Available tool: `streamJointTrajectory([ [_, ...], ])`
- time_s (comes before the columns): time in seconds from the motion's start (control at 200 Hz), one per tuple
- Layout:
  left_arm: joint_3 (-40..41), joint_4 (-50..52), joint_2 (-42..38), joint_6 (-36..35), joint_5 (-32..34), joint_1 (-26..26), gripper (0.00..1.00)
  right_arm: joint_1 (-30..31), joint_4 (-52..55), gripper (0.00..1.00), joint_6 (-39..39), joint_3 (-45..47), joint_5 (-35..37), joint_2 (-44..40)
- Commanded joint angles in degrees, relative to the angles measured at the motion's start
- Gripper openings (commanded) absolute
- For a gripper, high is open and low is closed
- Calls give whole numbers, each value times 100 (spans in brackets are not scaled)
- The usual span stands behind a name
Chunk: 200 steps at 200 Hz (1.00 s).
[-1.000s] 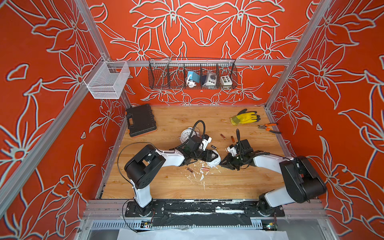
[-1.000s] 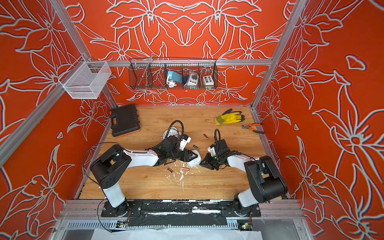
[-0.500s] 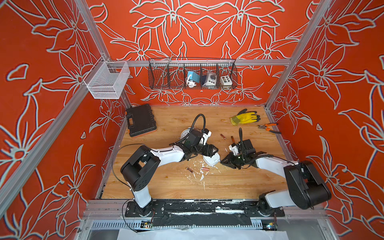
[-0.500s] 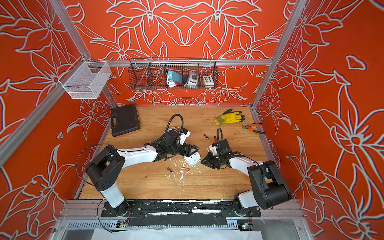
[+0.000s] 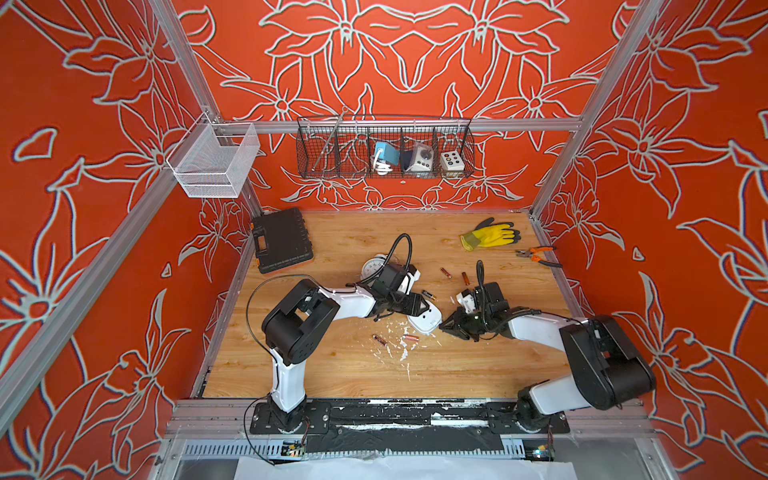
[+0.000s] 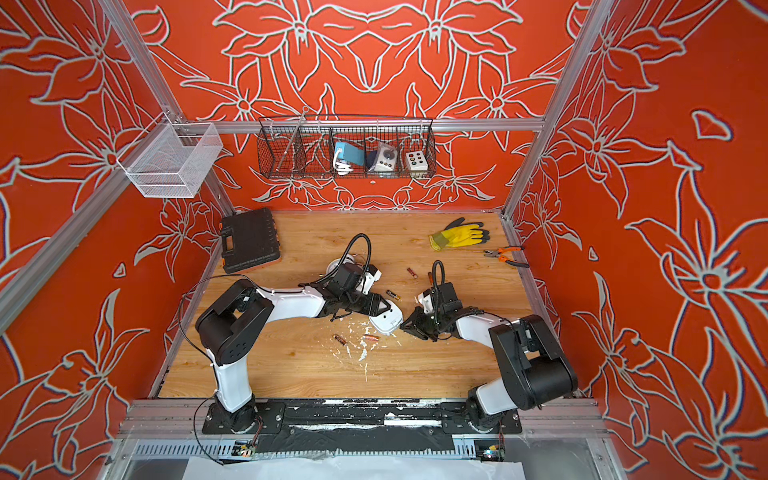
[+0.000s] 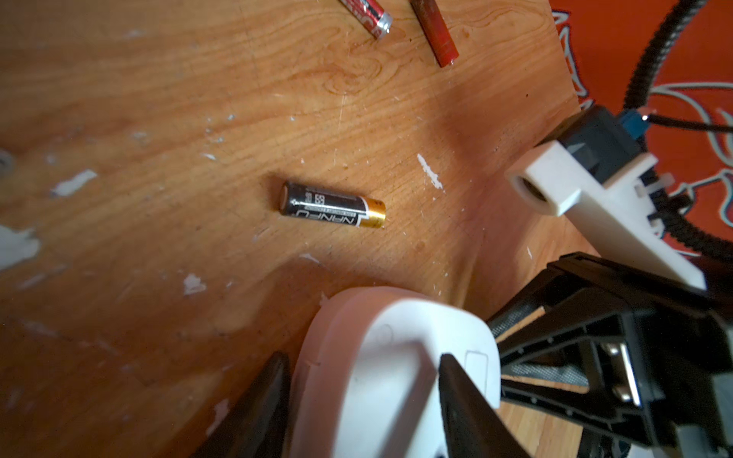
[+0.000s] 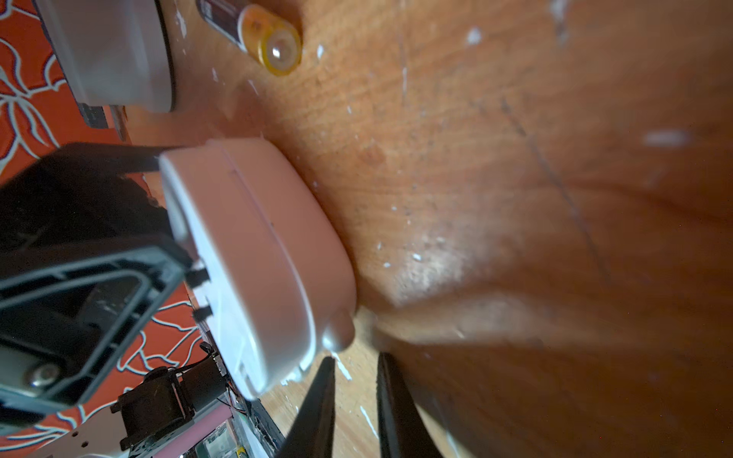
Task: Insert the battery into the alarm
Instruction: Adjust the alarm at the center of the board.
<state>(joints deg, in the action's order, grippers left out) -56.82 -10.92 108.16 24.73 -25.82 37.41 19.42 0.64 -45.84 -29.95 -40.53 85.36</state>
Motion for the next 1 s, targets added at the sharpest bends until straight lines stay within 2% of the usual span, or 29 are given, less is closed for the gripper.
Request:
streamJointTrajectory([
  [0.0, 307, -238, -250, 361, -397, 12, 54, -16, 67, 20, 59, -266, 211, 253],
  [0.37, 547, -306, -446, 678, -404, 153, 53, -347, 643, 20, 554, -817, 288, 392],
  [0.51, 622, -288, -542, 768, -113, 153, 53, -471, 784, 25, 722, -703, 251, -83],
  [0.746, 760, -389, -615, 856, -122, 157, 53, -483, 648, 33, 1250, -293, -108, -1113],
  [0.996, 829, -446, -584, 885, -213, 153, 46, -483, 334, 36, 1171, -106, -523, -1332],
])
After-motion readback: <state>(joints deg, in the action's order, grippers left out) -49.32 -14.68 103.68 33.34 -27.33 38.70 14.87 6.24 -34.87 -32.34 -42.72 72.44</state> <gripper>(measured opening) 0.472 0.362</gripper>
